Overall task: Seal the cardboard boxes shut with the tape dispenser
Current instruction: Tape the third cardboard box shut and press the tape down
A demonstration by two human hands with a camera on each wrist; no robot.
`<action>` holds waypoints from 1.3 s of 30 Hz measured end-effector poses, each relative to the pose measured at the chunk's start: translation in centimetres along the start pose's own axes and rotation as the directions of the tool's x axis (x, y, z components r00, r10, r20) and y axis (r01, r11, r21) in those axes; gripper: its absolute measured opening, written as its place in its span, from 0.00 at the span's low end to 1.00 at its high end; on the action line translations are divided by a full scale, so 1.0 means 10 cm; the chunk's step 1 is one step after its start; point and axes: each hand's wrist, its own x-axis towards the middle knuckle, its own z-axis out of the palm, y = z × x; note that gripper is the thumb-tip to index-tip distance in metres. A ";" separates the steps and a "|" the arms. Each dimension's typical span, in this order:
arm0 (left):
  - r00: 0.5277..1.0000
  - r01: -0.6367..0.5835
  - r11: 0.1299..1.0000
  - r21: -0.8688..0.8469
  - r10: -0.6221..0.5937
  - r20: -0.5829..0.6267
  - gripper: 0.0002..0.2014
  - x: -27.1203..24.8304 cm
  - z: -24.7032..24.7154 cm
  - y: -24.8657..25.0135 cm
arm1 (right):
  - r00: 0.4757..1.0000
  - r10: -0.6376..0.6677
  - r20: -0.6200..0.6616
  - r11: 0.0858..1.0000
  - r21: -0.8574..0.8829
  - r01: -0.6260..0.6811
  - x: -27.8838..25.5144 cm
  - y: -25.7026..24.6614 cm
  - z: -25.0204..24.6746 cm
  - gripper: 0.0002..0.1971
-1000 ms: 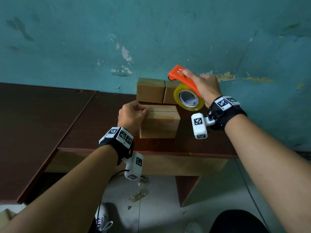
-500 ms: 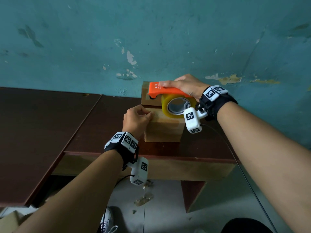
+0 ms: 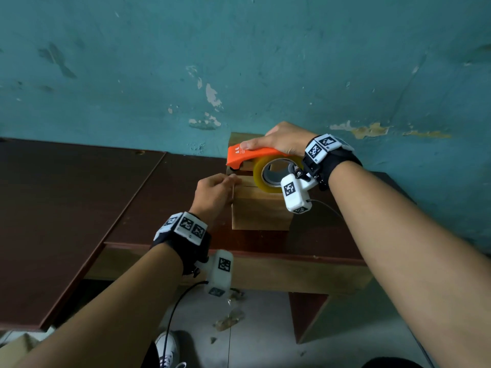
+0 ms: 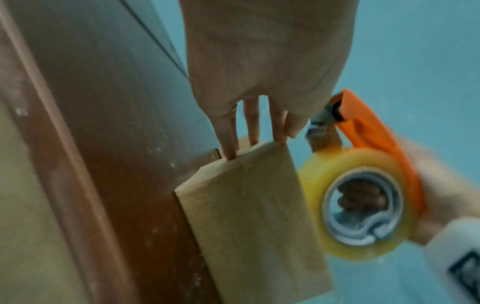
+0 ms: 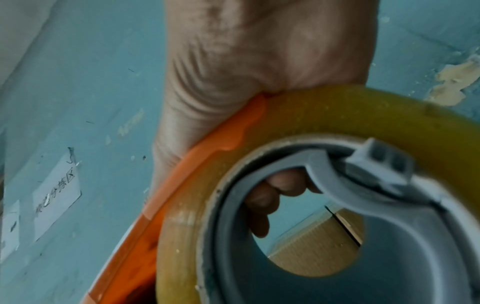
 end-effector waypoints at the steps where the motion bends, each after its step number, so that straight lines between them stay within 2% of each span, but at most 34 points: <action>1: 0.996 0.085 0.991 -0.104 -0.083 0.017 0.17 -0.01 -0.03 0.04 | 1.000 -0.001 0.004 1.000 -0.006 0.001 0.00 -0.02 0.01 0.36; 3: 0.983 0.183 0.957 -0.226 -0.183 0.020 0.24 0.00 -0.07 0.12 | 1.000 -0.002 0.004 1.000 -0.021 0.003 0.01 -0.03 0.02 0.36; 5: 0.983 0.183 0.948 -0.260 -0.185 0.020 0.29 -0.01 -0.08 0.19 | 1.000 -0.007 -0.001 0.999 -0.040 0.007 0.03 -0.03 0.02 0.38; 9: 0.974 0.223 0.926 -0.303 -0.219 0.048 0.28 -0.01 -0.07 0.27 | 1.000 -0.011 -0.004 0.998 -0.063 0.011 0.06 -0.01 0.03 0.41; 12: 0.972 0.235 0.941 -0.244 -0.231 0.046 0.26 0.05 -0.08 0.26 | 1.000 -0.015 -0.004 0.998 -0.064 0.015 0.06 0.01 0.03 0.42; 16: 0.976 0.215 0.959 -0.187 -0.216 0.013 0.30 0.09 -0.04 0.25 | 1.000 -0.023 0.000 0.997 -0.072 0.023 0.07 0.01 0.04 0.44; 19: 0.980 0.191 0.969 -0.159 -0.197 -0.024 0.20 0.06 0.01 0.33 | 1.000 -0.020 0.003 0.997 -0.070 0.020 0.07 0.01 0.03 0.43; 23: 0.989 0.146 0.980 -0.133 -0.148 -0.009 0.17 0.05 0.08 0.38 | 1.000 -0.018 0.006 0.997 -0.070 0.018 0.07 0.02 0.02 0.43; 26: 0.994 0.102 0.991 -0.087 -0.104 -0.016 0.17 0.02 0.09 0.41 | 1.000 -0.016 0.003 0.998 -0.068 0.016 0.07 0.03 0.02 0.44; 31: 0.995 0.031 1.000 0.001 -0.031 -0.095 0.20 -0.01 0.08 0.44 | 1.000 0.003 0.015 0.995 -0.095 -0.002 0.07 -0.01 -0.02 0.42; 39: 0.989 0.042 0.997 0.057 -0.034 -0.145 0.22 -0.03 0.07 0.48 | 0.999 -0.003 0.055 0.996 -0.088 0.008 0.07 -0.04 -0.07 0.36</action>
